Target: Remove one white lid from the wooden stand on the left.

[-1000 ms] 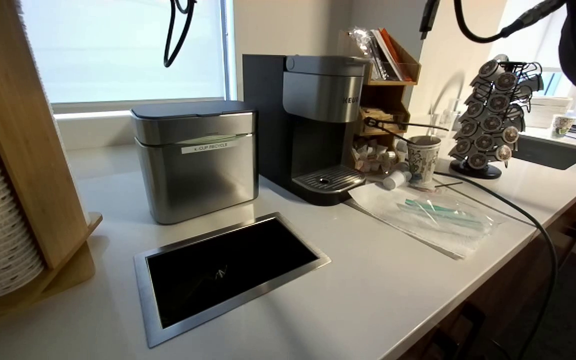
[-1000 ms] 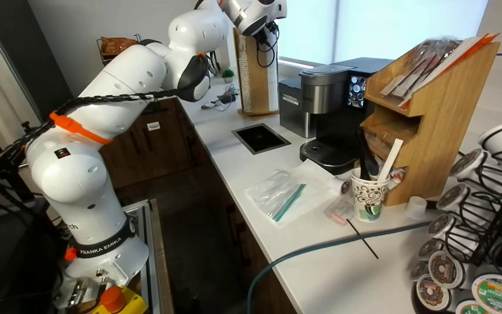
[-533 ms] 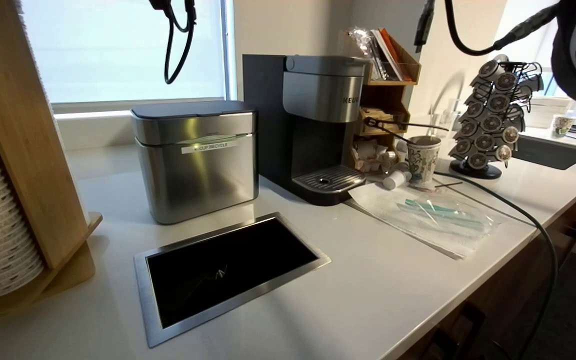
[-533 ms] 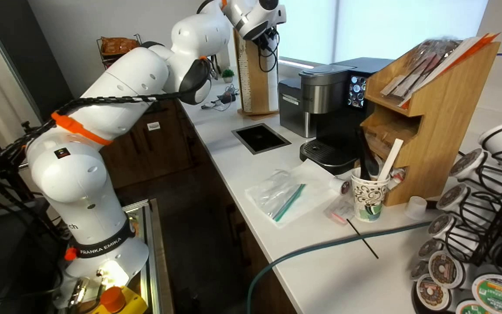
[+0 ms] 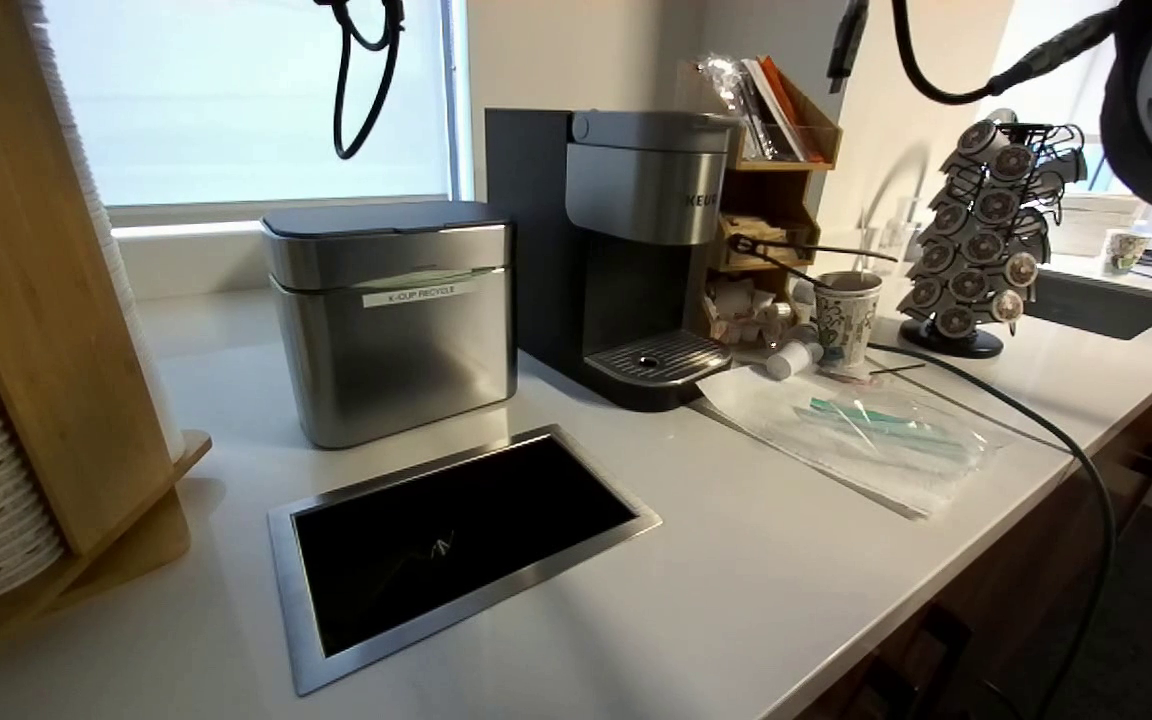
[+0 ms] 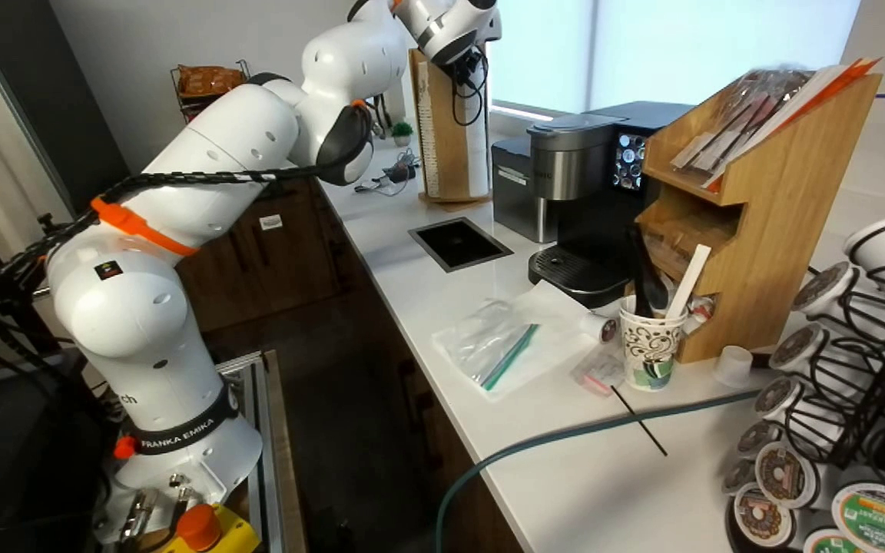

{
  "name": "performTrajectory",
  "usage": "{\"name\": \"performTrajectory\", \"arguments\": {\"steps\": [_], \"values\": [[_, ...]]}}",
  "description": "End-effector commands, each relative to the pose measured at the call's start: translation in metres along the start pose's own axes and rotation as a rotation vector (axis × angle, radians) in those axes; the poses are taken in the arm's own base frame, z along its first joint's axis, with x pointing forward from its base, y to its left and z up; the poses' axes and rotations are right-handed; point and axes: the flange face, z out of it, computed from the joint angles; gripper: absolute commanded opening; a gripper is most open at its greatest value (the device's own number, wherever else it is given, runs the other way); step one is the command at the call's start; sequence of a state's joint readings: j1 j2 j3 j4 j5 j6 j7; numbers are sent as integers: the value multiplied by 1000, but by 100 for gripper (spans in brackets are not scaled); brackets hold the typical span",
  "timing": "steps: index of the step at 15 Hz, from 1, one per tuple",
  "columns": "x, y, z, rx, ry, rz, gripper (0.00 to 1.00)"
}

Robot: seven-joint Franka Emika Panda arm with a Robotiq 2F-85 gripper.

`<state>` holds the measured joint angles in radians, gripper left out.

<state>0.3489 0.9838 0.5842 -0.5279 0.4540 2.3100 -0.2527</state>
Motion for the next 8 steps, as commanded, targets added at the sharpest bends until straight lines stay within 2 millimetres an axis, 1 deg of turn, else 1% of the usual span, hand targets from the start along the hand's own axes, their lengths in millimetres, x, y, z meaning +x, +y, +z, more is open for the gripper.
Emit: {"name": "performTrajectory", "arguments": {"steps": [1,3,5,8], "values": [[-12,-1,6,-18,-140,68,100],[-21,-2,7,-43,-236,114,100],[-25,-8,7,-48,-292,121,100],[-13,-29,2,-23,-220,21,100]]}}
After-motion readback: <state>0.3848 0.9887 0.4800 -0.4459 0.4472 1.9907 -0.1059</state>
